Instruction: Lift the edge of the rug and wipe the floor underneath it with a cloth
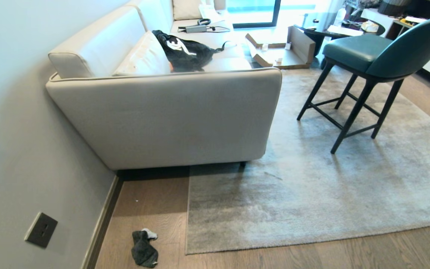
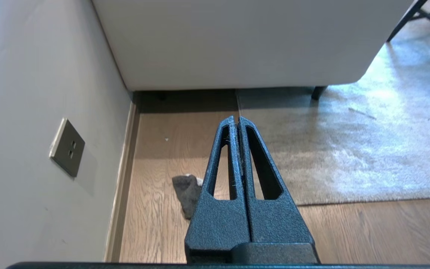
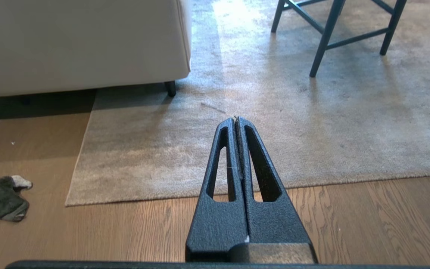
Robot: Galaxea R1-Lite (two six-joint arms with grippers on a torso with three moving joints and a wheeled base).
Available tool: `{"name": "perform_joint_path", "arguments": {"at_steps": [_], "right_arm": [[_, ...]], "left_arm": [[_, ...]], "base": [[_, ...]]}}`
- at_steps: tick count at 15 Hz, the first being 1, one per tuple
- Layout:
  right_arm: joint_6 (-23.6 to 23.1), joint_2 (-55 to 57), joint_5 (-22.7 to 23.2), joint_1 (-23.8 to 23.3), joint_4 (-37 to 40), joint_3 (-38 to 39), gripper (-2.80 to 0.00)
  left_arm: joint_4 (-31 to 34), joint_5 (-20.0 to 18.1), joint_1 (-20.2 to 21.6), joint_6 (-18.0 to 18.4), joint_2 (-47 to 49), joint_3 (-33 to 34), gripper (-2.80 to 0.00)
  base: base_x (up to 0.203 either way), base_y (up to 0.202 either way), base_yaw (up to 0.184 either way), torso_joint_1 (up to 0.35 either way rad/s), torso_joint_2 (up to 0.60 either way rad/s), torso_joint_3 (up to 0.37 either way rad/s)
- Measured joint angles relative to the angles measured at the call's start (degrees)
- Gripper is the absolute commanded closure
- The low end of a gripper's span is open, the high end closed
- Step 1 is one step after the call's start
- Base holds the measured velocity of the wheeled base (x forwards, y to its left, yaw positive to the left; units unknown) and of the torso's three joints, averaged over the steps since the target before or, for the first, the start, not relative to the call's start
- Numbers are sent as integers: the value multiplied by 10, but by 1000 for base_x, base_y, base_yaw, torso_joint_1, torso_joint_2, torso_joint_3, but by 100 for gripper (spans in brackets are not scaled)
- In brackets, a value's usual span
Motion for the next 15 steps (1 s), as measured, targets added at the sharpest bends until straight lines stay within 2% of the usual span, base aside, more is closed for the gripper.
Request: {"name": "perform_joint_path", "arguments": {"at_steps": [7, 15], "right_arm": [[0, 0, 0, 0, 0, 0, 0], [0, 0, 0, 0, 0, 0, 0]], "left_arm": [[0, 0, 0, 0, 0, 0, 0], [0, 0, 0, -2, 0, 0, 0]], "base": [[0, 0, 0, 4, 0, 204], [0, 0, 0, 2, 1, 29]]}}
